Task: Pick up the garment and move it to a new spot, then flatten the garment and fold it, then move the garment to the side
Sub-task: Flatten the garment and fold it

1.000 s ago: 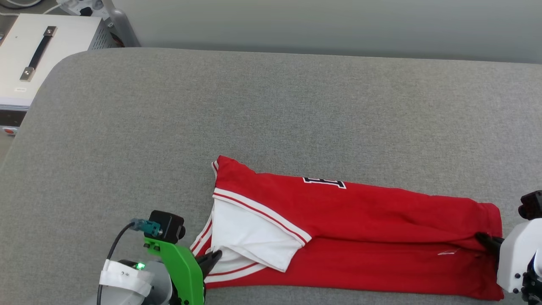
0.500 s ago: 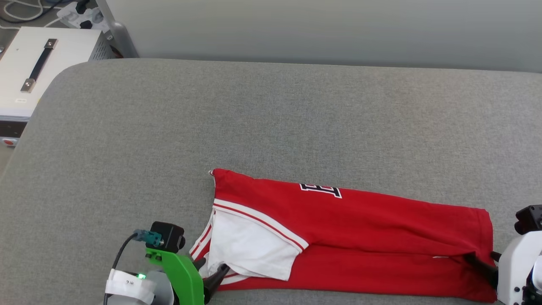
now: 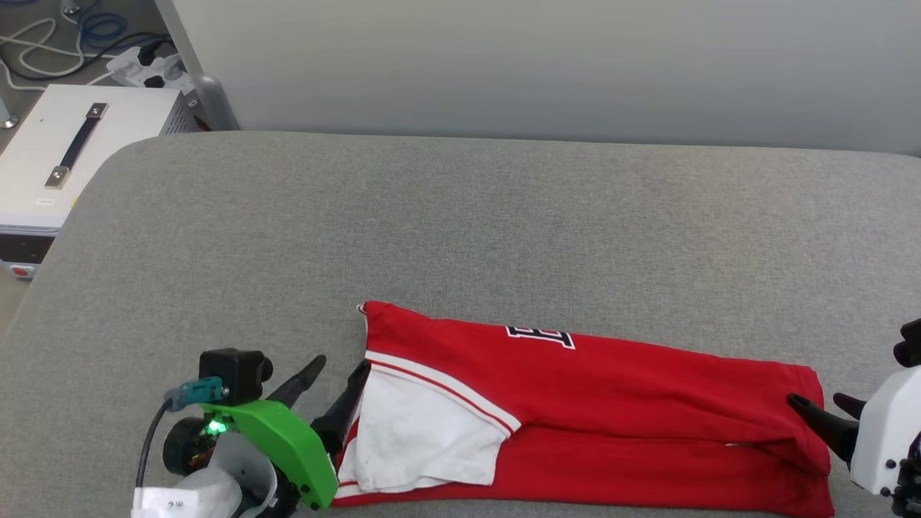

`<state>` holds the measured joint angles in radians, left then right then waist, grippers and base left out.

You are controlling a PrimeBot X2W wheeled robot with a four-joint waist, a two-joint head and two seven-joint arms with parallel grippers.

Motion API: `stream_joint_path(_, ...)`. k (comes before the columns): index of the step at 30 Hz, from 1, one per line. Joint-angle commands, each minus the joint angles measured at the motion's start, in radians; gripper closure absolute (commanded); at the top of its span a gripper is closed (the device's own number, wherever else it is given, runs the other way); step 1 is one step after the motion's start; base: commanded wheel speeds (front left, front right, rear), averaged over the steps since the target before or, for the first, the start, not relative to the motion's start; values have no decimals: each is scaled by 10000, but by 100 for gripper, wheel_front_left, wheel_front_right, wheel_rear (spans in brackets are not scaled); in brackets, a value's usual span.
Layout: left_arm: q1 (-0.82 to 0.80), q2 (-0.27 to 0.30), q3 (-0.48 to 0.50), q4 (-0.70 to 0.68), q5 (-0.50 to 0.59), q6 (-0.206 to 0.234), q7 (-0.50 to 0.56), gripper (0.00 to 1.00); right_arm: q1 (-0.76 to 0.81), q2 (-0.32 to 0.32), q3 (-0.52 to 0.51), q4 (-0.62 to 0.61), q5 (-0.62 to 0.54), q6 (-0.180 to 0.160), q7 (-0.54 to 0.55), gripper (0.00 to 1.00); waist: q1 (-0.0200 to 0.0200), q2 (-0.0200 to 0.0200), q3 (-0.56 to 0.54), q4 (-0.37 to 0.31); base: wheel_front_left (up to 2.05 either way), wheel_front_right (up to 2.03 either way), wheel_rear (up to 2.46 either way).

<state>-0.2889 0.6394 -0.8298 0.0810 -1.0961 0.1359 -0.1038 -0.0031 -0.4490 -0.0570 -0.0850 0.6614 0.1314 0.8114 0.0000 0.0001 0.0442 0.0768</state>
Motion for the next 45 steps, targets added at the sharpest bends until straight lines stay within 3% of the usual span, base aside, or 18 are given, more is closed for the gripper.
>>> stream_joint_path(1,-9,-82,77,-9,305,-23,-398,0,136,207,-122,-183,-163,-7,161,0,0,-1,4,17,0,0,0)
stream_joint_path(8,147,-678,1000,12,1410,-100,-1552,0,456,1001,-633,-661,-864,-7,755,0,0,-1,77,119,0,0,0)
stream_joint_path(13,756,-1593,3132,-760,3722,-245,-1574,0,530,1405,-1107,-561,-1390,-7,826,0,0,-1,202,218,0,0,0)
stream_joint_path(19,1959,-3052,5311,-1507,6496,-1094,-1577,0,396,1723,-1670,-98,-1935,-7,673,0,0,-1,329,302,0,0,0)
stream_joint_path(24,2600,-4037,6410,-1621,7852,-1870,-1578,0,279,1867,-2004,404,-2153,-7,509,0,0,-1,429,350,0,0,0)
stream_joint_path(27,2841,-4461,6669,-1313,8397,-2279,-1578,0,176,1940,-2271,765,-2196,-7,356,0,0,-1,526,400,0,0,0)
stream_joint_path(33,2818,-5016,6858,-1012,8853,-2602,-1578,0,-13,1958,-2701,1407,-2284,-7,28,0,0,-1,790,540,0,0,0)
stream_joint_path(45,2422,-5074,6740,-906,8793,-2662,-1579,0,-357,2249,-2201,2462,-2180,-7,-74,0,0,-1,1170,667,0,0,0)
